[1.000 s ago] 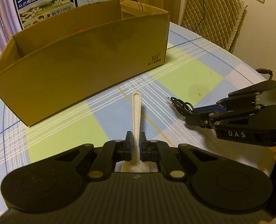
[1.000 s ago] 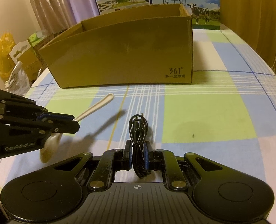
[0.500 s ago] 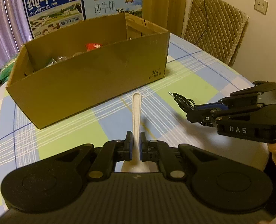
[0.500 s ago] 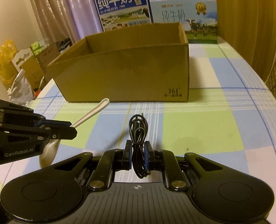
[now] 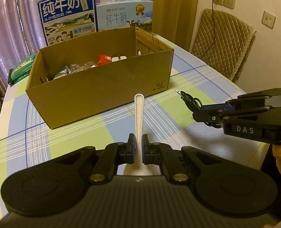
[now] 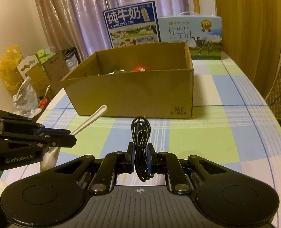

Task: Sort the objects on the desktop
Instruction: 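Lift the white spoon and black cable and hold them above the table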

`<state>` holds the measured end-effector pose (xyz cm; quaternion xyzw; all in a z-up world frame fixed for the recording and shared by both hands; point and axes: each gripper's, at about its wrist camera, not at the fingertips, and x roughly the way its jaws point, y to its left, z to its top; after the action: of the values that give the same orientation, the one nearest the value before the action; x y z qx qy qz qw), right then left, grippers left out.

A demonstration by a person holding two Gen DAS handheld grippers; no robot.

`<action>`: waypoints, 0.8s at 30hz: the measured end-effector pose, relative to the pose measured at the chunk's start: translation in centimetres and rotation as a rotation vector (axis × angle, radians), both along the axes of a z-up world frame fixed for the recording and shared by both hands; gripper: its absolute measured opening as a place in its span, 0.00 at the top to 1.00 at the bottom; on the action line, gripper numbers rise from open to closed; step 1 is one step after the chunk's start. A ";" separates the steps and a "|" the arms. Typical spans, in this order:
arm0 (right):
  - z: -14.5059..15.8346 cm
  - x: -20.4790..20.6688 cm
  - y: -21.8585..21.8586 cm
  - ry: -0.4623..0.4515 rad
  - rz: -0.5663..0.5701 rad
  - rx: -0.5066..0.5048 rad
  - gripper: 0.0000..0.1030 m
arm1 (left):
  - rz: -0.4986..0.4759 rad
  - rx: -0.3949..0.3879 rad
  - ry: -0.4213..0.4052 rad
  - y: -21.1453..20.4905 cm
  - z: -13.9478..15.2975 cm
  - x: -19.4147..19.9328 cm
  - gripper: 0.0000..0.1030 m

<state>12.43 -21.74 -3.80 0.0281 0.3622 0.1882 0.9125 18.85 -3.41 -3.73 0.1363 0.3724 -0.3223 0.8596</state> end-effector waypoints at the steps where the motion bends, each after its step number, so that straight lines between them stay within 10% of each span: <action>1: 0.2 -0.2 0.0 -0.003 0.000 0.000 0.91 | 0.005 -0.003 0.000 0.1 0.2 -0.2 0.96; 24: 3.6 -1.5 -0.3 -0.057 0.003 0.004 0.91 | 0.067 -0.033 -0.036 0.8 3.9 -1.2 0.96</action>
<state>10.95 -22.04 -0.15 0.0239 0.3355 0.1909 0.9222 17.70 -2.58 0.18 0.1152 0.3557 -0.2970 0.8786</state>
